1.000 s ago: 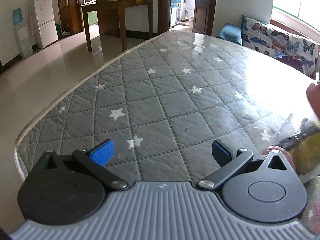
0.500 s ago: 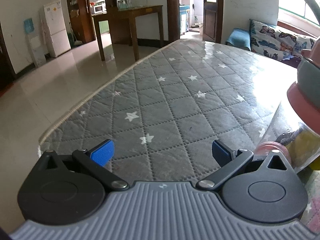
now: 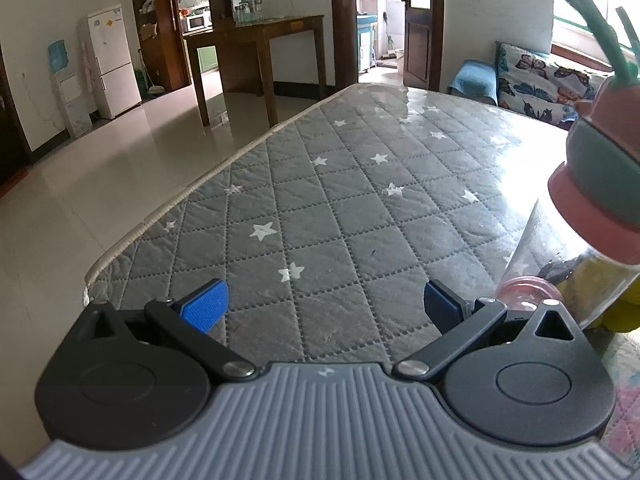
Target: Clean container
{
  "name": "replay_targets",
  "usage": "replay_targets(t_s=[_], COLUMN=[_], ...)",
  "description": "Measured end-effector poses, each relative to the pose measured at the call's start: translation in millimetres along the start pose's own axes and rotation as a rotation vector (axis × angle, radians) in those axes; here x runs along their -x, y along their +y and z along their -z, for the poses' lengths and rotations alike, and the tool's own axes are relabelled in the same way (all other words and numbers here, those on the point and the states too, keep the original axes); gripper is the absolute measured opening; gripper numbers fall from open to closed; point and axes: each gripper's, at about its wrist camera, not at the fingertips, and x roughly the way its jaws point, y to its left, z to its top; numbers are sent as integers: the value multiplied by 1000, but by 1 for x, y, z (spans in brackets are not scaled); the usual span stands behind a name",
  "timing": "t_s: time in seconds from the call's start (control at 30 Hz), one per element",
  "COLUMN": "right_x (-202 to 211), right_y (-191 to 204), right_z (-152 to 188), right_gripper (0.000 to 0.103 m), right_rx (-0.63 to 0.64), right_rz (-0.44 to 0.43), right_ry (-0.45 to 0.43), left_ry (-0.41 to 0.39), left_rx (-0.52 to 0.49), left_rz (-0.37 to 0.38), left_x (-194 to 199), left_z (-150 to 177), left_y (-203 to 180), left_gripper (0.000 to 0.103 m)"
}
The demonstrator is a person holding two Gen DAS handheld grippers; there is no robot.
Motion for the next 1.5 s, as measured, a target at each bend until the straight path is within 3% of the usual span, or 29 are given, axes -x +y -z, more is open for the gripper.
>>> replay_targets(t_s=[1.13, 1.5], right_x=[8, 32], right_y=[7, 44], right_z=[5, 20], right_gripper=[103, 103], right_rx=[-9, 66], right_rz=[5, -84], right_ry=[-1, 20], left_ry=[6, 5], left_rx=[-34, -52], left_rz=[24, 29], left_x=[7, 16], left_z=[7, 14], left_y=[-11, -17], left_gripper=[103, 103])
